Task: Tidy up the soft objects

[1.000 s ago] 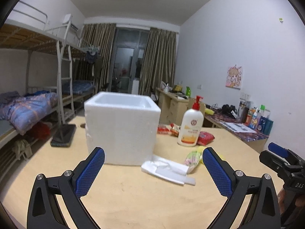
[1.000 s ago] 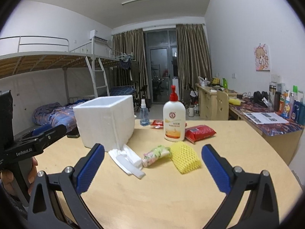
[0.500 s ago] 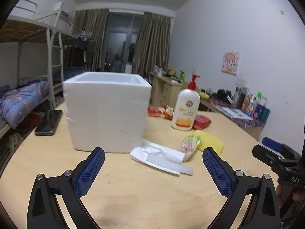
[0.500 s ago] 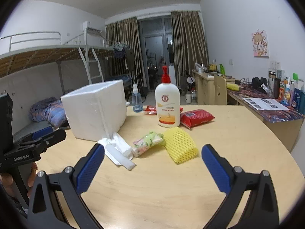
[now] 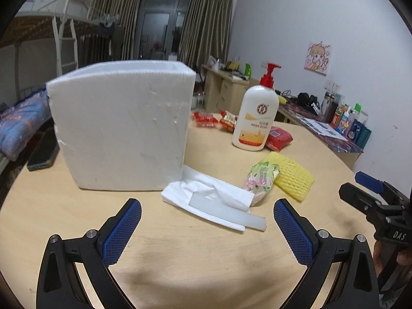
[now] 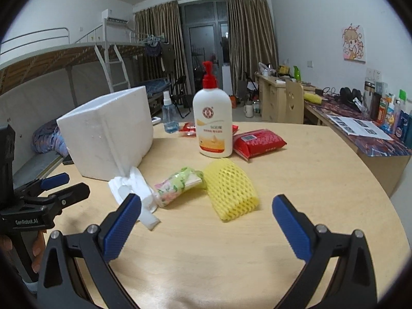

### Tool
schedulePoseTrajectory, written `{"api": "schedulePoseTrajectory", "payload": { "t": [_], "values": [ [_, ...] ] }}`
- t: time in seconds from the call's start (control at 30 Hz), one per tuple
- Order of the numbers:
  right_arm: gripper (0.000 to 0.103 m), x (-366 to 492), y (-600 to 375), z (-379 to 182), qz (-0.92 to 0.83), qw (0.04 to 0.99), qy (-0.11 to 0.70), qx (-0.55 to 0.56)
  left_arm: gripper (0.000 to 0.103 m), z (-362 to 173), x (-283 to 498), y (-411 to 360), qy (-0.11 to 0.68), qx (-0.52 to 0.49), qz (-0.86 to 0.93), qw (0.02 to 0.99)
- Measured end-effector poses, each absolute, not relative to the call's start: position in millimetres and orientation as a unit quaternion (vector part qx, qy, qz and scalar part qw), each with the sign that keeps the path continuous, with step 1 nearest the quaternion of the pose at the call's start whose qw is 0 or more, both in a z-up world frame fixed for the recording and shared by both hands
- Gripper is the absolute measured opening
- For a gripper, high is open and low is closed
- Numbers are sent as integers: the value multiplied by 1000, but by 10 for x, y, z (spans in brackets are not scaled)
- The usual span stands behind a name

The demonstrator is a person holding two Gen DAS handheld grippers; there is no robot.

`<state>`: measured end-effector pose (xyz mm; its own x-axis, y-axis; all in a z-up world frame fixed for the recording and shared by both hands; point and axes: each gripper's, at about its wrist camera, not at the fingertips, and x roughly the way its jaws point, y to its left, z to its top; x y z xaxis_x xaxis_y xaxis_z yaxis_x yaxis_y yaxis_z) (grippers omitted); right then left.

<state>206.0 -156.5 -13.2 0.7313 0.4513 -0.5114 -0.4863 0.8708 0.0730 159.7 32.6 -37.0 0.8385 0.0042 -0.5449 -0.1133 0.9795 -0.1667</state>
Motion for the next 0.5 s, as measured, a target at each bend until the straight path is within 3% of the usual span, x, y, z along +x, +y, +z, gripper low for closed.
{"api": "schedulePoseTrajectory", "payload": {
  "t": [0.5],
  "values": [
    [103, 2364, -1334, -220, 320, 888, 324, -61, 102, -539, 1911, 412, 330, -116, 56, 935]
  ]
}}
